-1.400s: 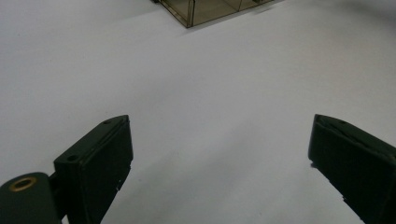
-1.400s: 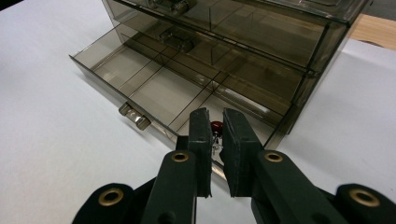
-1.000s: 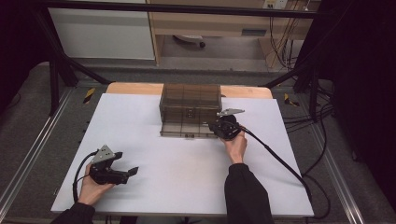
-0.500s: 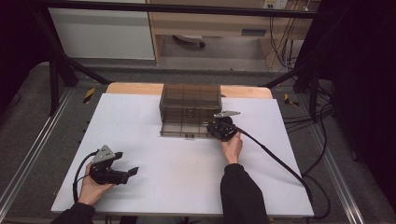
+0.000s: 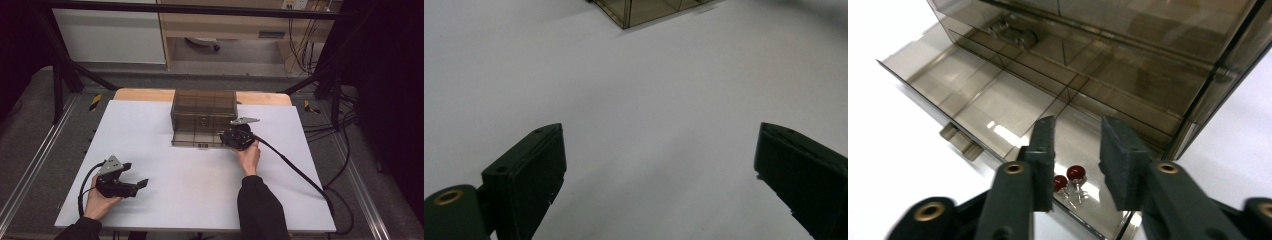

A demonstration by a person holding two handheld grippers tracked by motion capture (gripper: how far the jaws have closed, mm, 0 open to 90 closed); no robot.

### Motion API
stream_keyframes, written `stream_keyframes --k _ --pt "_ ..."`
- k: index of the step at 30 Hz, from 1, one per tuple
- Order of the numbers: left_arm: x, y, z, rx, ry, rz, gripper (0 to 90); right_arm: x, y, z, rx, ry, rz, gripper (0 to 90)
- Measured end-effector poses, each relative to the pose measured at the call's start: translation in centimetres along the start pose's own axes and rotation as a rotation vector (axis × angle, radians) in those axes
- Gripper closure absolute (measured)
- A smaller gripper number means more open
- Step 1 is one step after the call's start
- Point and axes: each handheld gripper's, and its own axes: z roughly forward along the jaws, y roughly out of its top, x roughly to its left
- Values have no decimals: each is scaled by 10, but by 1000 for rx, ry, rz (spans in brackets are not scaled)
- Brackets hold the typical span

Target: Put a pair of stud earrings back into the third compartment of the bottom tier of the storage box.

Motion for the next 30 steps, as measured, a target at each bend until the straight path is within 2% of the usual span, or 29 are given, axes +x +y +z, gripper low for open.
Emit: stream_keyframes --k 10,19,23,30 --pt "0 0 0 1 2 -1 62 9 3 -21 -5 39 -8 354" --pt "0 0 0 2 2 2 62 16 0 -46 -20 37 -17 141" --pt "0 0 0 2 3 3 63 16 -5 -58 -27 47 -5 98" --pt "-1 0 0 2 3 2 63 16 -17 -77 -23 64 -14 23"
